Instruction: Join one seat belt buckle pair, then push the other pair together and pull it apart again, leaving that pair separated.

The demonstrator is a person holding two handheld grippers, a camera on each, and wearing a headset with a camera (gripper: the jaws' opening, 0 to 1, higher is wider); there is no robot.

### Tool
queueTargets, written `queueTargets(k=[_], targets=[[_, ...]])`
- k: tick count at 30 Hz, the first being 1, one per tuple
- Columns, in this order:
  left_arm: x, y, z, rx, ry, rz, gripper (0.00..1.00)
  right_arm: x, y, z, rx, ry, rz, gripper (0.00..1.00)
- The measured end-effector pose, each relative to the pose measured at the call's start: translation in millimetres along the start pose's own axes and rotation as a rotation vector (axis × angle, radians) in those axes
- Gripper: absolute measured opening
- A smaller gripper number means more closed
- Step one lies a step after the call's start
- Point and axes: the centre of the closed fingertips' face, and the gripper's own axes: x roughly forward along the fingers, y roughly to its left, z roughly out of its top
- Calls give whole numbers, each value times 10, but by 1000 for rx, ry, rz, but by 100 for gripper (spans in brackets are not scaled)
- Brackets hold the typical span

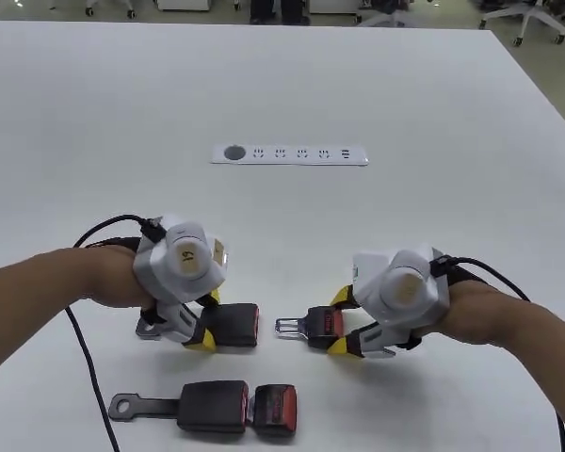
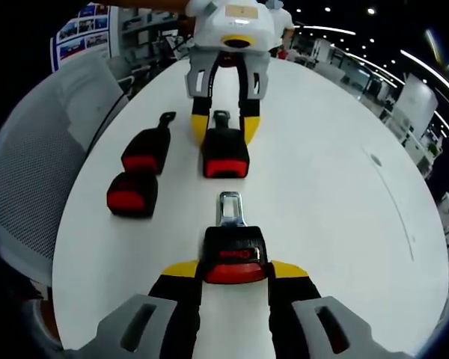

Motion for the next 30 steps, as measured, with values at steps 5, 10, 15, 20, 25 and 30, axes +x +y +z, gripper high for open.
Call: queueTargets(k=[5,10,15,20,25,30], targets=[[7,0,-5,0,7,-1,33,55,-4,31,-4,-3,6,31],[16,5,-11,-3,15,-1,33,76,13,97,-11,-5,11,31],[20,2,-5,-4,29,-2,33,98,27,146,-28,1,18,31],[15,-5,6,-9,28,-2,33,144,40,184,-36,1,26,31],[20,-5,4,-11,33,-1,33,171,45,224,-32,-5,26,31],[21,2,-2,-17,25,1,33,220,28,286,-21,-20,21,31]])
